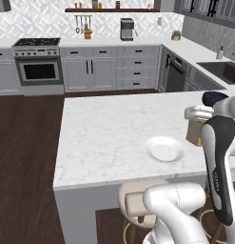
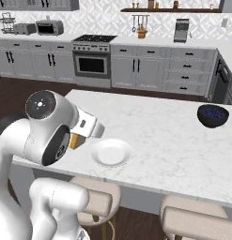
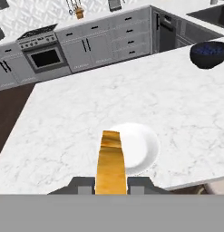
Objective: Start the toaster. Once the lever pops up, take the bread to the plate on the dining counter.
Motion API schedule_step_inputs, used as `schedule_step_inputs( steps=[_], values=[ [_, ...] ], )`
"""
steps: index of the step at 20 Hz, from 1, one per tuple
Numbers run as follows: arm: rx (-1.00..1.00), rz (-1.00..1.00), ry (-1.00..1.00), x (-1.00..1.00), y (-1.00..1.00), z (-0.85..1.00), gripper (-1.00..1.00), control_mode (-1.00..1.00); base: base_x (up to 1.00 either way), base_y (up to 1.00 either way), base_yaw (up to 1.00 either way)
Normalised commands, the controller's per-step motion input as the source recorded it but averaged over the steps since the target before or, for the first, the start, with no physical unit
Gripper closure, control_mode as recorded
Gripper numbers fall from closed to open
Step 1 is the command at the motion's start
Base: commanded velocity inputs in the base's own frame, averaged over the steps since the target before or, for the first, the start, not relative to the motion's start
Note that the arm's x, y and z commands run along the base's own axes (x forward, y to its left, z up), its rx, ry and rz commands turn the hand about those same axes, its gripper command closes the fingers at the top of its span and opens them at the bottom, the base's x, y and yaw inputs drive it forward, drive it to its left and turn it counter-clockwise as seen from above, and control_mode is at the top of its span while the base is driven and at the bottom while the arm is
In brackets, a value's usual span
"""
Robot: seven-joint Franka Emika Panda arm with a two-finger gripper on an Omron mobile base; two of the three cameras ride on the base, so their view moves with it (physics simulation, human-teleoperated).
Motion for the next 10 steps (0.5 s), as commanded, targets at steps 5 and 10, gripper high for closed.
schedule_step_inputs(
  steps=[5, 10],
  values=[
    [0.21, 0.14, 0.01, 0.77, -0.21, -0.55, 1.00, -1.00, 0.00, 0.00, 0.00],
    [0.15, 0.21, 0.00, 0.71, -0.07, -0.79, 1.00, -1.00, 0.00, 0.00, 0.00]
  ],
)
